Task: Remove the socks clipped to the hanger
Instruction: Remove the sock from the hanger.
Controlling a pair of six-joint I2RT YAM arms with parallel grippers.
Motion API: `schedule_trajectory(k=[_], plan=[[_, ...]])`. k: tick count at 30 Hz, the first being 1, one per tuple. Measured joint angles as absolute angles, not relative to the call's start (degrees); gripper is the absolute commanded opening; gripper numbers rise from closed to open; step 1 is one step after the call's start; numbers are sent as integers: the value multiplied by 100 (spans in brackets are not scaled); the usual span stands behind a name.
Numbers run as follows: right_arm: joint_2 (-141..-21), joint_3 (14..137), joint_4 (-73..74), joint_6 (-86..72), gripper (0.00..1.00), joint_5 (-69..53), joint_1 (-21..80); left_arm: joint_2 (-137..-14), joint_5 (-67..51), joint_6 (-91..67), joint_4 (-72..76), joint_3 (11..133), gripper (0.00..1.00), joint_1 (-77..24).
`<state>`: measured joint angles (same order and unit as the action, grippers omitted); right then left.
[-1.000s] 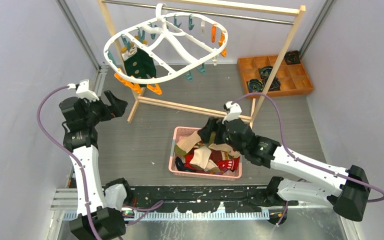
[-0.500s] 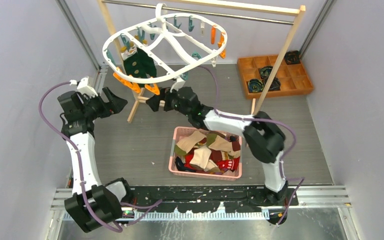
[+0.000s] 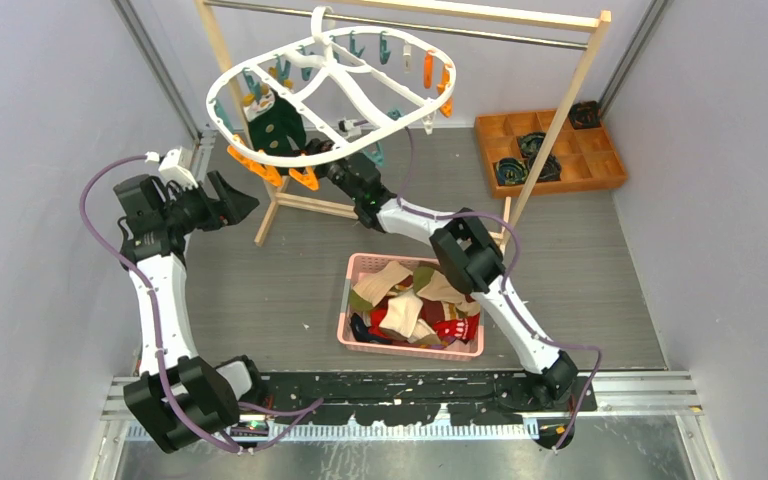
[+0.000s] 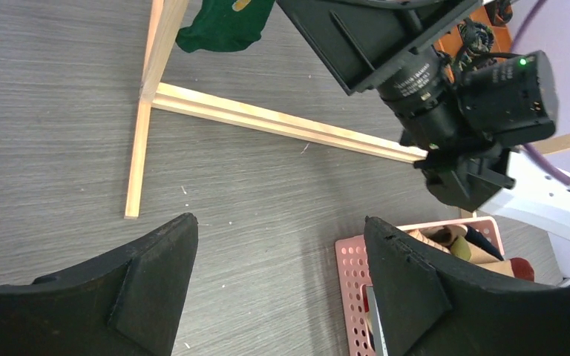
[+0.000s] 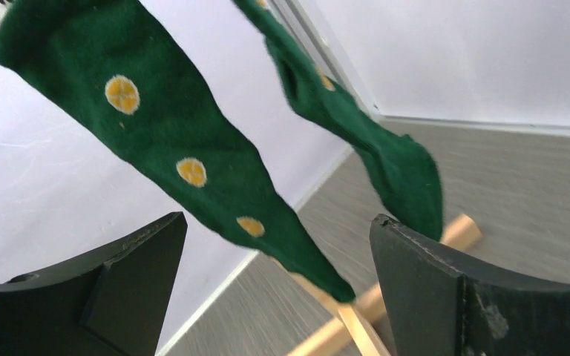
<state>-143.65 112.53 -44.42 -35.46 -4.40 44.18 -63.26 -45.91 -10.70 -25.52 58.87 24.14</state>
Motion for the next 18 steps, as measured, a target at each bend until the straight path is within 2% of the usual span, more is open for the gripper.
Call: schedule_trajectory(k=[5, 7, 10, 16, 18], plan=[[-15297, 12746, -4491, -3758, 100, -727, 4418, -6418, -4753, -1024, -2606, 6051, 82, 2414], [-15657, 13410, -4414, -3802, 95, -808, 4418, -6418, -4803, -1013, -2633, 6121, 82, 2414], [-15913, 13904, -4383, -3900, 74, -891, 4418, -6418, -4858, -1000, -2641, 6171, 82, 2414], [-15915, 13852, -4604, -4182, 27, -1092, 4397, -6420, -4869, -934, -2718, 6187, 82, 2414], [-15915, 13771, -4775, -4316, 4, -1219, 4377, -6420, -4862, -869, -2814, 6235, 82, 2414]])
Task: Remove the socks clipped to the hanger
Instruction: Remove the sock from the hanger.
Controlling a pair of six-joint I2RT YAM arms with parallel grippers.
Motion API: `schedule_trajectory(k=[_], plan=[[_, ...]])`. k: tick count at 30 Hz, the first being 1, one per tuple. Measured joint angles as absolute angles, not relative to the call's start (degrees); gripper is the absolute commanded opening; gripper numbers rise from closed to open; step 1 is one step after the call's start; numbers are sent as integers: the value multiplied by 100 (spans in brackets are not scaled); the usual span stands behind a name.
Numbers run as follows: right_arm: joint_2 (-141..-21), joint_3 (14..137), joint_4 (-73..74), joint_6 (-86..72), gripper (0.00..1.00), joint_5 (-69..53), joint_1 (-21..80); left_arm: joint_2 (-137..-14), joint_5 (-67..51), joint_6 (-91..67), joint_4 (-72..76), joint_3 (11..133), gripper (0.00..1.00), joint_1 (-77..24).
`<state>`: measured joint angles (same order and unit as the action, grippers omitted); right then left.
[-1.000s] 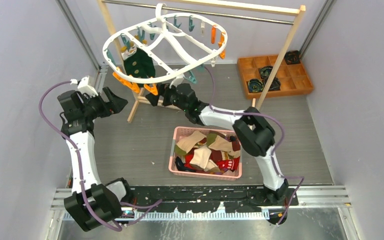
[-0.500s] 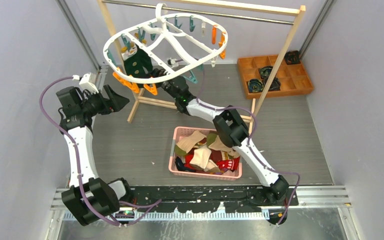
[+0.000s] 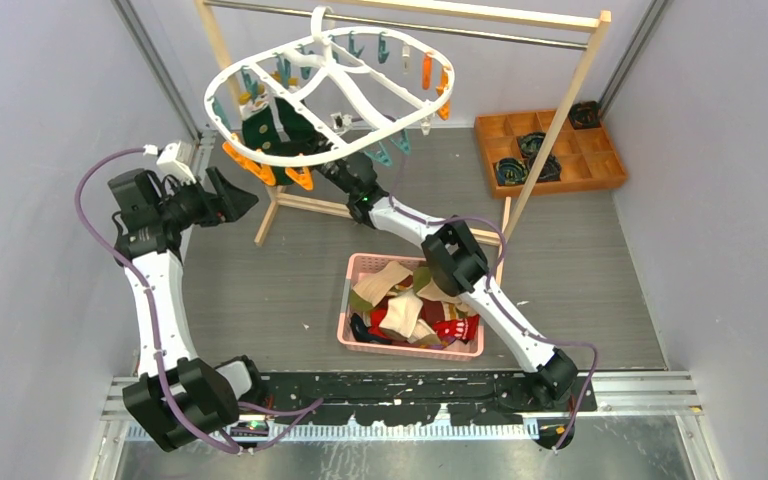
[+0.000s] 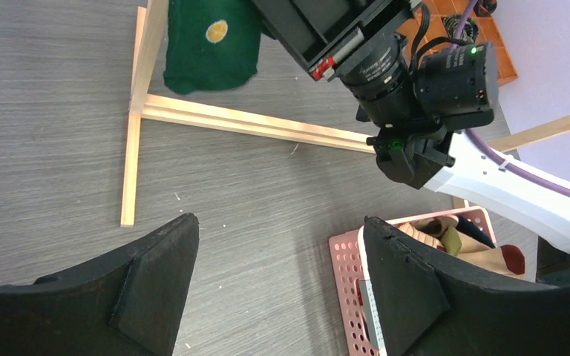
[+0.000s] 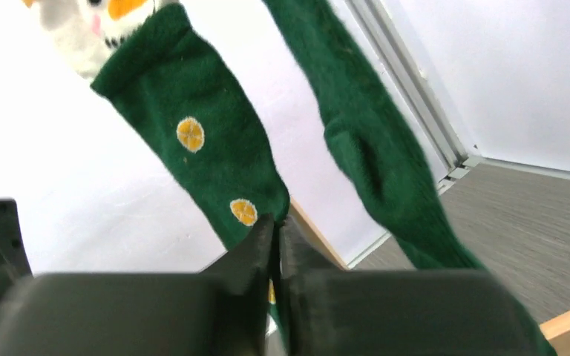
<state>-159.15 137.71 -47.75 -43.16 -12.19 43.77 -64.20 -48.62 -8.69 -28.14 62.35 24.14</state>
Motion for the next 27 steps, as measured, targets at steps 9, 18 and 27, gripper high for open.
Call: schedule_trajectory(k=[9, 18, 27], plan=[[-15089, 11773, -5629, -4963, 1, -1826, 4366, -6222, -4807, -655, -3214, 6532, 82, 2464], [-12473, 8611, -6606, -5170, 1, -2071, 4676, -5649, -5070, -499, -3885, 6735, 83, 2515], [-10569, 6779, -7048, -5022, 1, -2027, 5463, -4849, -5841, -1092, -4156, 6735, 84, 2515]])
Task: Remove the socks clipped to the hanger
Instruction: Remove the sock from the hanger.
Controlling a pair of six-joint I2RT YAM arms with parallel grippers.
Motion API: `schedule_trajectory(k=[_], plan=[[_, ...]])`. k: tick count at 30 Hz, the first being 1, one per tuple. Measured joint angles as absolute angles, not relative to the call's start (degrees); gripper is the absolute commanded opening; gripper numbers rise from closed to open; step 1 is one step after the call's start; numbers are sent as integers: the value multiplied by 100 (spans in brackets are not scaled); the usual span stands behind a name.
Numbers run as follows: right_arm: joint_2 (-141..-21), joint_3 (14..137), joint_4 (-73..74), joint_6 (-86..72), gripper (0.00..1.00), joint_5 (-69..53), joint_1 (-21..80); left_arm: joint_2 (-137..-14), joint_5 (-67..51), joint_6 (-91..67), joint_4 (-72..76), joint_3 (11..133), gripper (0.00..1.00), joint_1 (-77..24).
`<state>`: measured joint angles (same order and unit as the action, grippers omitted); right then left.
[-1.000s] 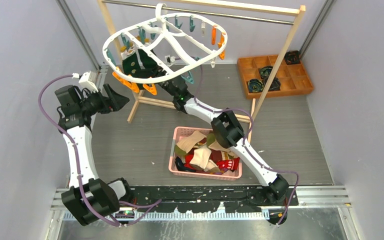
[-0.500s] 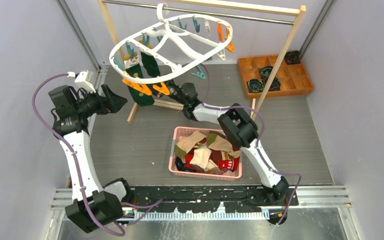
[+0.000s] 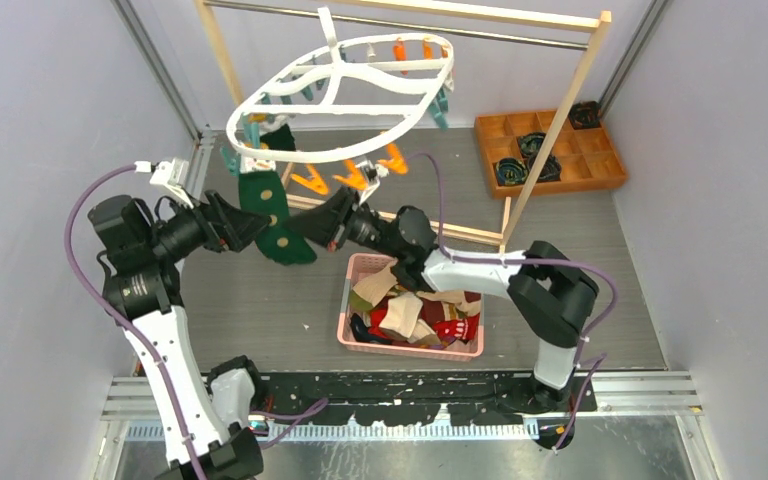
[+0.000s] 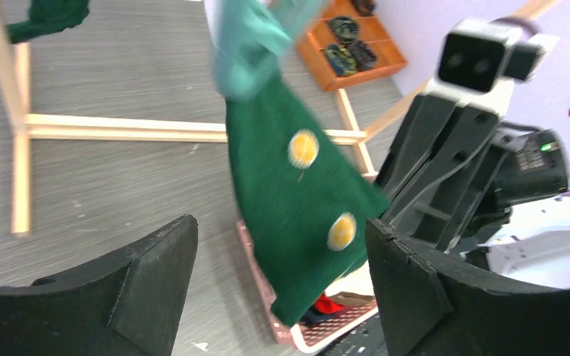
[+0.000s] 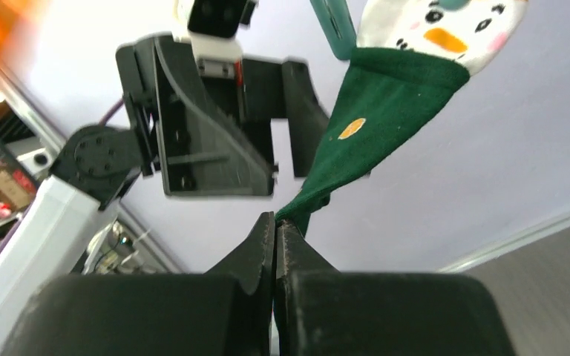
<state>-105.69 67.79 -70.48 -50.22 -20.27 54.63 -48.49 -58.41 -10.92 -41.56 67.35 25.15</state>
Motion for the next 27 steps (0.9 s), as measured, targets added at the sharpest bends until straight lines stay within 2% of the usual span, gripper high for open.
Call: schedule_trajectory(k=[2, 6, 8, 12, 17, 25, 27], plan=[[-10300, 6390, -7028, -4976, 1, -1979, 5660, -4674, -6082, -1310, -4165, 6737, 83, 2515], [-9874, 5800, -6910, -4921, 1, -1846, 5907, -4346, -6488, -1564, -4187, 6735, 70, 2515], [-9631, 5529, -6836, -4880, 5, -1730, 6005, -4219, -6641, -1640, -4198, 6735, 66, 2515], [-9107, 5116, -6685, -4753, 7, -1514, 6180, -3922, -6956, -1728, -4235, 6735, 68, 2515], [-8589, 4954, -6458, -4622, 7, -1323, 6305, -3795, -7175, -1778, -4357, 6698, 75, 2515], [-8079, 4753, -6075, -4486, 7, -1160, 6399, -3448, -7546, -1896, -4574, 6211, 76, 2515], [-8023, 4689, -5981, -4466, 7, -1131, 6418, -3352, -7603, -1933, -4619, 6073, 80, 2515]])
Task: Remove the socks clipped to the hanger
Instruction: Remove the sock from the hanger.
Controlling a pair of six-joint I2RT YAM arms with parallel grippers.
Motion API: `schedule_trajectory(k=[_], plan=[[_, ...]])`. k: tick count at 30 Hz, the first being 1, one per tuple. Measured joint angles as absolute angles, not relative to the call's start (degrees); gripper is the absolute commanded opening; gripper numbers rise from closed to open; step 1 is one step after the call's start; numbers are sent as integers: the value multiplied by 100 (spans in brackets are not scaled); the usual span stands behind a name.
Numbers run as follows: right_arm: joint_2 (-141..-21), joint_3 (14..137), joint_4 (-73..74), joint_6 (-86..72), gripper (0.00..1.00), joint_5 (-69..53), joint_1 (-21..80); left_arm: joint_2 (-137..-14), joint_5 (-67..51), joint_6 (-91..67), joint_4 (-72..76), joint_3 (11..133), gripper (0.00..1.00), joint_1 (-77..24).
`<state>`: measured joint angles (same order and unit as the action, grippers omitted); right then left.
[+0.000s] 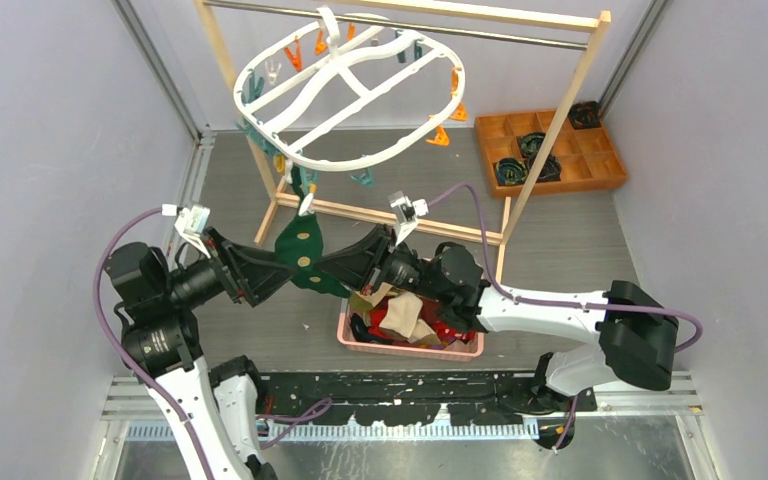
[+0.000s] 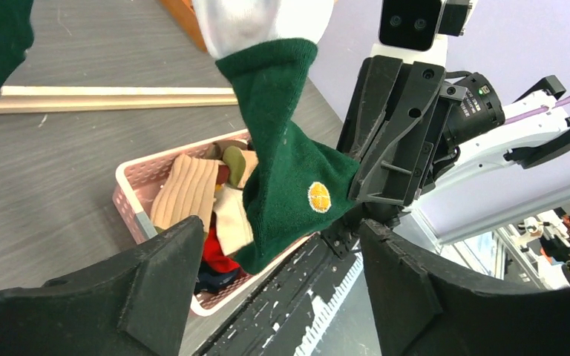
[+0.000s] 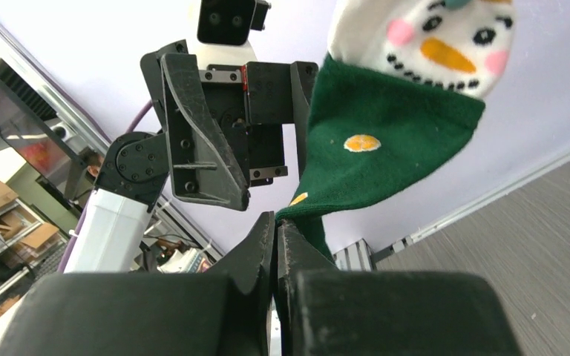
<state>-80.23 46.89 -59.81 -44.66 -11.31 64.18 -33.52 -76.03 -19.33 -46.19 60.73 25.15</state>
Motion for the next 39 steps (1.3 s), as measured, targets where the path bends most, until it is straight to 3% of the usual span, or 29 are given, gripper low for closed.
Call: schedule_trajectory(k=[4, 9, 15, 18, 22, 25, 27, 31, 34, 36, 37, 39], plan=[[-7854, 4517, -5723, -4410, 7, -1083, 6460, -3299, -7649, -1968, -4681, 5927, 84, 2515], [-7708, 4434, -5507, -4362, 8, -1028, 6506, -3301, -7721, -2086, -4624, 5887, 72, 2515], [-7714, 4447, -5256, -4342, 10, -1017, 6541, -3317, -7679, -2912, -3760, 5352, 65, 2349], [-7732, 4493, -5083, -4324, 10, -1017, 6552, -3352, -7432, -3409, -3232, 5142, 53, 1865], [-7787, 4633, -4871, -4287, 15, -1007, 6552, -3470, -6858, -3830, -2672, 5041, 26, 764], [-7789, 4685, -4641, -4211, 24, -974, 6554, -3669, -6364, -3957, -2410, 5041, 6, -99], [-7771, 4707, -4401, -4136, 36, -860, 6563, -3756, -6167, -3940, -2412, 5043, 1, -333], [-7522, 4762, -3691, -3903, 58, -493, 6565, -3782, -5725, -3352, -2954, 5225, 0, -401], [-7140, 5009, -2930, -3671, 81, -43, 6606, -3695, -5426, -2751, -3339, 5492, 0, -403], [-6934, 5323, -2427, -3498, 87, 401, 6709, -3625, -5277, -2390, -3479, 5599, 0, -403], [-6845, 5531, -2167, -3402, 98, 652, 6803, -3568, -5190, -2152, -3551, 5649, 0, -403], [-6742, 5990, -1684, -3269, 100, 1168, 7057, -3461, -5092, -1728, -3671, 5752, 0, -412]])
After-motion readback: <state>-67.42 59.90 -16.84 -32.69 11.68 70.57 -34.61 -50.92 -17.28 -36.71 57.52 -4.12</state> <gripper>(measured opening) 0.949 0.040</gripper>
